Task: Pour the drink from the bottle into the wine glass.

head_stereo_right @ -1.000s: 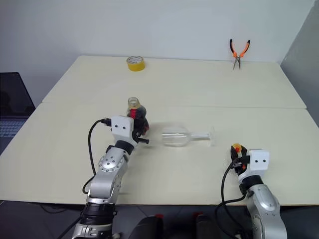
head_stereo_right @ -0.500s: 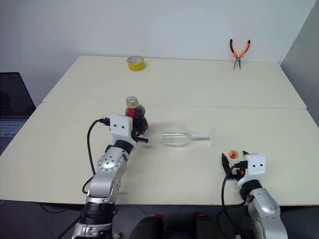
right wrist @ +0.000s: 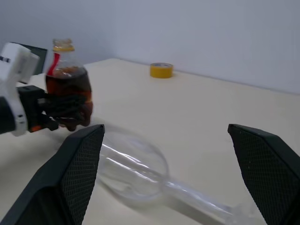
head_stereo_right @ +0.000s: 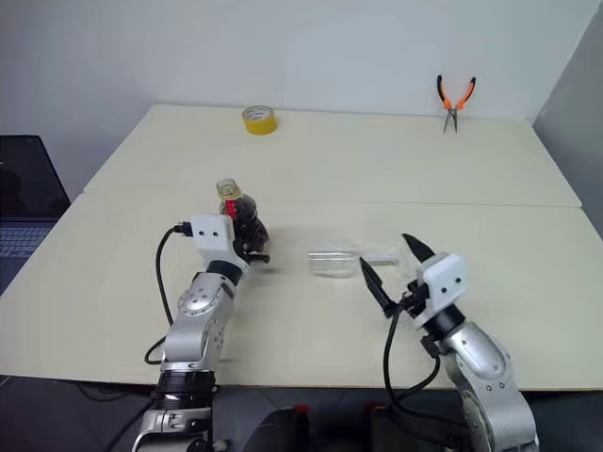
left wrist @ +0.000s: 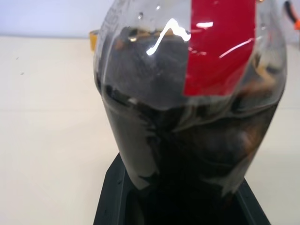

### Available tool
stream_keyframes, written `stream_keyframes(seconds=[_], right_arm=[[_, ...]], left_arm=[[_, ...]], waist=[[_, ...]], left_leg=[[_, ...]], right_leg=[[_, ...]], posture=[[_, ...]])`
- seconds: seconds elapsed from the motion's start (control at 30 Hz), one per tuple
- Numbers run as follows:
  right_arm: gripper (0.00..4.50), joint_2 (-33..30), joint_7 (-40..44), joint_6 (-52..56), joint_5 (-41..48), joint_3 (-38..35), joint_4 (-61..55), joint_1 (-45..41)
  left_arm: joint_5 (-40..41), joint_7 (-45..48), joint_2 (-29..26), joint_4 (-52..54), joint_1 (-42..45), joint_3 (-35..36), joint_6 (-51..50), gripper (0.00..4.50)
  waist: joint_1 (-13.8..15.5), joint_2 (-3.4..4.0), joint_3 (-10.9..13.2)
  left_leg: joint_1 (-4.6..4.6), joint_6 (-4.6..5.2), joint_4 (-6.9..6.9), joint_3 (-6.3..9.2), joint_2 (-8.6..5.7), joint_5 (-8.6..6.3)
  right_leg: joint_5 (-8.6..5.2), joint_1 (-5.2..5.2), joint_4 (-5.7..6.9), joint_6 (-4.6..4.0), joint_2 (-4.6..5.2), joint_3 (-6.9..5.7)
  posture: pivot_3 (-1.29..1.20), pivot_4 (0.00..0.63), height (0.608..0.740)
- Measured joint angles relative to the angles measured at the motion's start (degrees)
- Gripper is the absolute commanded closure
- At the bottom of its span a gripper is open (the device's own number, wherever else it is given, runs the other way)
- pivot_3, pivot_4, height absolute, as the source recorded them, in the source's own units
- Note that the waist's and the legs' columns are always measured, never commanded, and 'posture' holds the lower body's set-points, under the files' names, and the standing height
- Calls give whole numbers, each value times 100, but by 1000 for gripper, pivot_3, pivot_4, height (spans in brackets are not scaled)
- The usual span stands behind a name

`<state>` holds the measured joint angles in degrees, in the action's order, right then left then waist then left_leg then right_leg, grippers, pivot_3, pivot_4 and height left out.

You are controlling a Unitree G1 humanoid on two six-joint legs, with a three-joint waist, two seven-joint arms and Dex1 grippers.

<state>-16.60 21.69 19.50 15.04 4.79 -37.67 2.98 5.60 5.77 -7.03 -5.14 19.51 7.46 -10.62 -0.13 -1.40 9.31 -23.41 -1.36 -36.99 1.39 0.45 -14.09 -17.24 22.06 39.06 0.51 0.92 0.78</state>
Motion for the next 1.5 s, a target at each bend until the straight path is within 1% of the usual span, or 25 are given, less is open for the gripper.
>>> stream_keyframes(seconds=[0.07,0.17,0.3,0.57,0.63,0.67,0.7,0.93,1.1,1.27,1.37,1.5], right_arm=[[0,-135,133,316,35,248,0,-254],[0,-223,261,494,31,510,28,-453],[0,-285,398,516,35,559,92,-618],[0,-293,542,516,29,622,265,-769],[0,-287,548,516,28,652,268,-798],[0,-280,548,516,28,661,272,-799],[0,-271,547,516,27,664,283,-800],[0,-235,545,516,22,666,301,-807],[0,-237,545,516,20,666,308,-810],[0,-295,551,516,1,666,309,-810],[0,-372,555,510,-50,664,309,-804],[0,-543,547,431,-198,650,272,-583]], left_arm=[[13,40,-141,-267,85,77,24,3783],[58,137,-293,-512,222,144,129,3783],[95,237,-489,-915,416,243,328,3783],[144,368,-564,-1337,571,330,641,3783],[189,388,-571,-1396,573,357,716,3065],[206,403,-576,-1428,583,359,750,2822],[211,415,-588,-1480,614,361,778,2412],[223,451,-682,-1942,847,452,961,82],[245,473,-682,-2119,867,485,987,32],[292,619,-687,-2002,743,471,988,32],[303,621,-686,-1738,507,461,974,32],[307,643,-671,-976,-125,383,833,32]], waist=[[0,0,0],[-2,0,0],[-2,0,0],[-2,-1,-1],[-2,-1,-1],[-2,-1,-1],[-2,-2,-1],[-2,-2,-2],[-3,-2,-2],[-4,-2,-2],[-8,-2,-2],[-4,-2,-3]], left_leg=[[0,0,0,4,1,0],[1,0,1,8,3,0],[1,0,-1,4,1,0],[1,0,0,5,2,0],[1,0,0,5,2,0],[1,0,-1,6,2,0],[2,0,-1,5,2,0],[3,0,-2,3,1,0],[3,0,-2,5,2,0],[3,0,-2,3,2,0],[3,0,-2,3,2,0],[3,0,-1,3,2,0]], right_leg=[[0,1,1,0,-1,-4],[0,1,3,-1,-3,-9],[0,1,3,-1,-1,-6],[1,1,4,-1,-1,-7],[1,1,4,-1,-1,-7],[1,1,4,-1,-1,-8],[1,1,6,-1,-1,-8],[1,1,7,-1,1,-6],[1,1,9,-2,0,-8],[1,1,8,-2,1,-6],[1,1,8,-2,1,-5],[1,0,6,-2,2,-4]], posture=[[0,150,740],[0,150,740],[0,150,740],[0,150,740],[0,150,740],[0,150,740],[0,150,740],[0,150,740],[0,150,740],[0,150,740],[0,150,740],[0,150,740]])
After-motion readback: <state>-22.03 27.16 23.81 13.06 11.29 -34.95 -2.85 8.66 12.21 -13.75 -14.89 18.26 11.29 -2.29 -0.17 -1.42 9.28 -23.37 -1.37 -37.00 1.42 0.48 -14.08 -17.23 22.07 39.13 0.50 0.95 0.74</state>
